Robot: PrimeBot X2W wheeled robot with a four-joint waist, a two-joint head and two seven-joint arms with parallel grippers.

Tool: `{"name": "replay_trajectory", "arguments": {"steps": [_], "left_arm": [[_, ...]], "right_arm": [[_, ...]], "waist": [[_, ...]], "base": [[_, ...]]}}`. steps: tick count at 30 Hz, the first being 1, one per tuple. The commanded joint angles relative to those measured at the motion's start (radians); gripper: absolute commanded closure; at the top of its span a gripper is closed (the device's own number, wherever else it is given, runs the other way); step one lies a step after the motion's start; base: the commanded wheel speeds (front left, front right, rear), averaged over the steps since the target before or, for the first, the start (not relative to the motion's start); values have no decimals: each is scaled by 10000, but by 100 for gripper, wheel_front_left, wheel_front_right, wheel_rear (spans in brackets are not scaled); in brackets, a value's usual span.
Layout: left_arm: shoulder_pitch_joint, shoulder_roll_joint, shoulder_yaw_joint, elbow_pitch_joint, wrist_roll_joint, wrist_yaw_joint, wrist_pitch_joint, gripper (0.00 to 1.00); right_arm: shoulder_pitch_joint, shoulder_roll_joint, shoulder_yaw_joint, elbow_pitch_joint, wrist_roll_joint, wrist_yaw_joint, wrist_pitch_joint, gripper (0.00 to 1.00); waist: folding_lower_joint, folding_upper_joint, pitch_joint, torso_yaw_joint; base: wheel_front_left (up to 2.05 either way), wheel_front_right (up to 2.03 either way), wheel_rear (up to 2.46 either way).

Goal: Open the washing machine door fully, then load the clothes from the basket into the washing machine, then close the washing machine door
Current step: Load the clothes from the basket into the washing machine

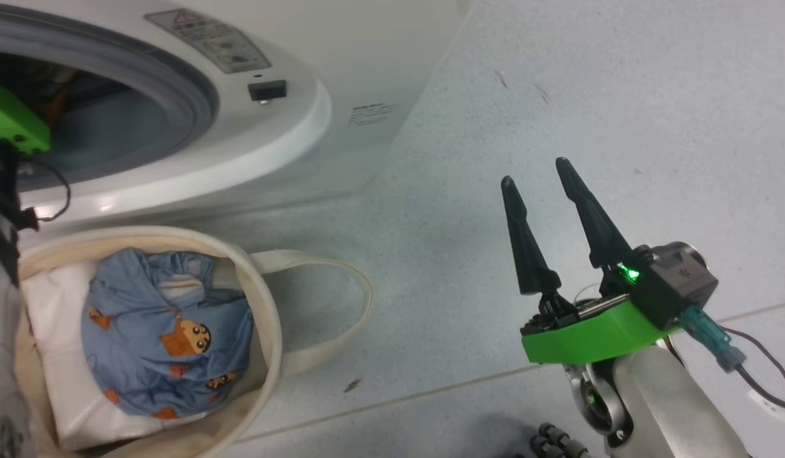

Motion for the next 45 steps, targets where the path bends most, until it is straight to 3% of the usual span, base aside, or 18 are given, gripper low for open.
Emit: {"name": "replay_trajectory", "arguments": {"steps": [1, 10, 21, 28, 45], "left_arm": [[-61, 264, -32, -132, 26, -41, -224, 0], [608, -136, -359, -164, -137, -63, -528, 0], [2996, -698, -996, -2257, -1342, -66, -540, 0], [4615, -495, -1339, -3599, -1881, -66, -541, 0], [7858, -979, -944, -6212, -1286, -67, -541, 0]], "right_arm": [[-49, 10, 214, -217, 104, 2, -122, 0], [-321, 58, 378, 382, 398, 2, -122, 0], [-514, 43, 618, 1377, 892, 2, -122, 0], [-490, -59, 661, 1854, 1162, 2, -122, 0], [385, -458, 469, 1800, 1495, 2, -122, 0]], "waist": [[0, 0, -169, 119], [0, 0, -875, 493], [0, 0, -2049, 1310], [0, 0, -2836, 1868], [0, 0, -4484, 2439]], "base": [[0, 0, 0], [0, 0, 0], [0, 0, 0], [0, 0, 0], [0, 0, 0]]}}
